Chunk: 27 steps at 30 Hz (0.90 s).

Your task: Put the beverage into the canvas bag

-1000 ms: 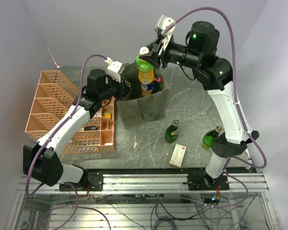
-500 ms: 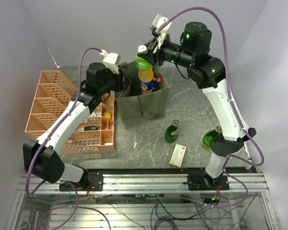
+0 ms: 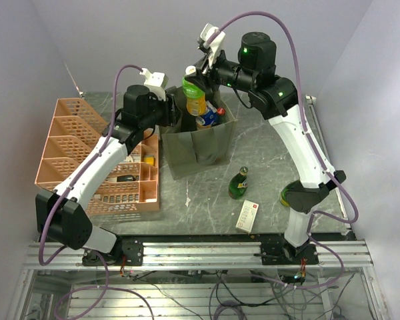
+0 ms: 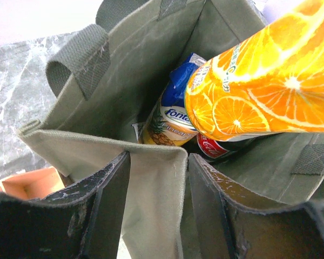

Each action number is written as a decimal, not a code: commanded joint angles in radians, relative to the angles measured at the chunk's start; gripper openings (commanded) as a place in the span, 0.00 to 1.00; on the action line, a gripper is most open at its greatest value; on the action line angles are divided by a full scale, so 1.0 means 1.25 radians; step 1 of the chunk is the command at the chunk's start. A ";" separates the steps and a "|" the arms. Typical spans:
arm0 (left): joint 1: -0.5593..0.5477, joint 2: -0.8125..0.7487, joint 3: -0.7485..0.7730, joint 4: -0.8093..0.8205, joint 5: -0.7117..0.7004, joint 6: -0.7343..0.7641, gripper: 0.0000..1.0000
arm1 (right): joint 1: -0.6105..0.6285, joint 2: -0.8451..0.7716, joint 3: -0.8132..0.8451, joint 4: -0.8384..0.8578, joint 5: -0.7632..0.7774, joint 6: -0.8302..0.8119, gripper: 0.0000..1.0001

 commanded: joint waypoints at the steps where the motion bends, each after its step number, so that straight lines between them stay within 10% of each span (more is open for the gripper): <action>1: -0.009 -0.024 -0.023 0.013 0.005 -0.011 0.57 | -0.003 -0.017 0.005 0.089 0.007 -0.004 0.00; 16: -0.008 -0.060 -0.091 0.056 0.003 -0.038 0.08 | -0.005 0.006 -0.017 0.136 -0.048 -0.017 0.00; 27: -0.006 -0.081 -0.128 0.067 0.009 -0.049 0.07 | -0.007 0.054 -0.034 0.219 -0.143 -0.002 0.00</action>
